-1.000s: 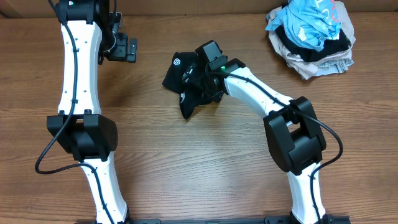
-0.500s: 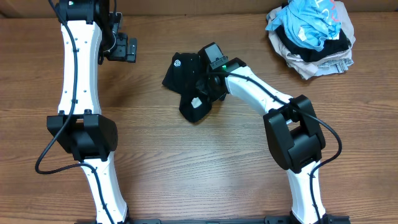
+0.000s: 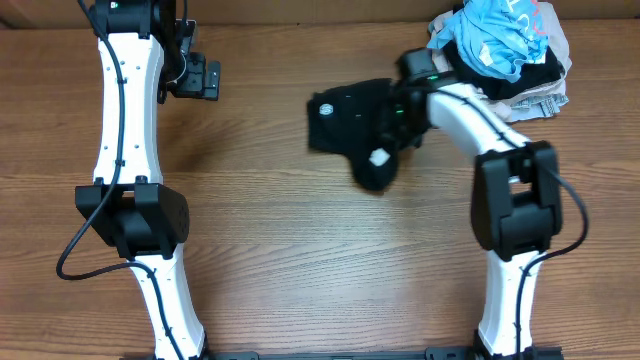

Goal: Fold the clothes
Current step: 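Place the folded bundle near the clothes pile with the right gripper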

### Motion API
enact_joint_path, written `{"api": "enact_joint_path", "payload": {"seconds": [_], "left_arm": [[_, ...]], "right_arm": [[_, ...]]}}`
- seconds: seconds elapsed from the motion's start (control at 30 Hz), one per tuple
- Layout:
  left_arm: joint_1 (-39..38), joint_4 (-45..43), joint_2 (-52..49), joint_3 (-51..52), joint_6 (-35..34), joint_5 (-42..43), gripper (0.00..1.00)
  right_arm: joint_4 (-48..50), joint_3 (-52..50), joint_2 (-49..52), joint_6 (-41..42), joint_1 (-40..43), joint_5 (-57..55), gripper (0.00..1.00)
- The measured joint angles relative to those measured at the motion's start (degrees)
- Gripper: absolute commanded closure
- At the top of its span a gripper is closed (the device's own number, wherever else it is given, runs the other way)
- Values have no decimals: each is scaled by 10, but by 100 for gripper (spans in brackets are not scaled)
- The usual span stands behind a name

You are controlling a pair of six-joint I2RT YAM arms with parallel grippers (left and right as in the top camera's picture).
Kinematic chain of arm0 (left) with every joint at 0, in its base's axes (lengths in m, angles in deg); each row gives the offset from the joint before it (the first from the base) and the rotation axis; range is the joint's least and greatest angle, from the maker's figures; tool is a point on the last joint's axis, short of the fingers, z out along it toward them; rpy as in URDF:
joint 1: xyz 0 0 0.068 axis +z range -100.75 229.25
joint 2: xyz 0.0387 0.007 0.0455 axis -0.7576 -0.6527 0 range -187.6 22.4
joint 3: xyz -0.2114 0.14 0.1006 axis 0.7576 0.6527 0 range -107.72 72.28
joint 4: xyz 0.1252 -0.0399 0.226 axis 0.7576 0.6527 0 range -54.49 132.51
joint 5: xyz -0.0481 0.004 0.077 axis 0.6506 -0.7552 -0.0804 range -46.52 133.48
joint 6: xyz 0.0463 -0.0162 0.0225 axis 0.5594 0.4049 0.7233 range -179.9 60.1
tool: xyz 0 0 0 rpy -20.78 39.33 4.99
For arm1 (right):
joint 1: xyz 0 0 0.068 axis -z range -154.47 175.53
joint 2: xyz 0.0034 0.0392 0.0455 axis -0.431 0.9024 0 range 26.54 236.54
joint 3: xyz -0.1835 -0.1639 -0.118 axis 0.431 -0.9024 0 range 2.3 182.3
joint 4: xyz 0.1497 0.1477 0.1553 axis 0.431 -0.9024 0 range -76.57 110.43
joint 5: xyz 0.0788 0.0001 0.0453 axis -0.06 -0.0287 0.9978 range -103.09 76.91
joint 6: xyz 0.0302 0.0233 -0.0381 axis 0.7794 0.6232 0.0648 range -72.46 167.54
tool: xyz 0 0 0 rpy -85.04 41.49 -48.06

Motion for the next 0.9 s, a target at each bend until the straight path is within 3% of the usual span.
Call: {"api": "enact_joint_path", "payload": {"seconds": [0.23,0.73,0.77,0.87,0.9], "left_arm": [[0,0,0,0,0,0,0],[0,0,0,0,0,0,0],[0,0,0,0,0,0,0],[0,0,0,0,0,0,0],[0,0,0,0,0,0,0]], "right_arm": [[-56,43,-8,-52,25,19,96],[-63,94,-109,-72,20,11,96],[-66,94,-109,-71,20,10,94],[-74,94,-109,-56,19,8,62],[-74,94,-109,-51,18,6,56]]}}
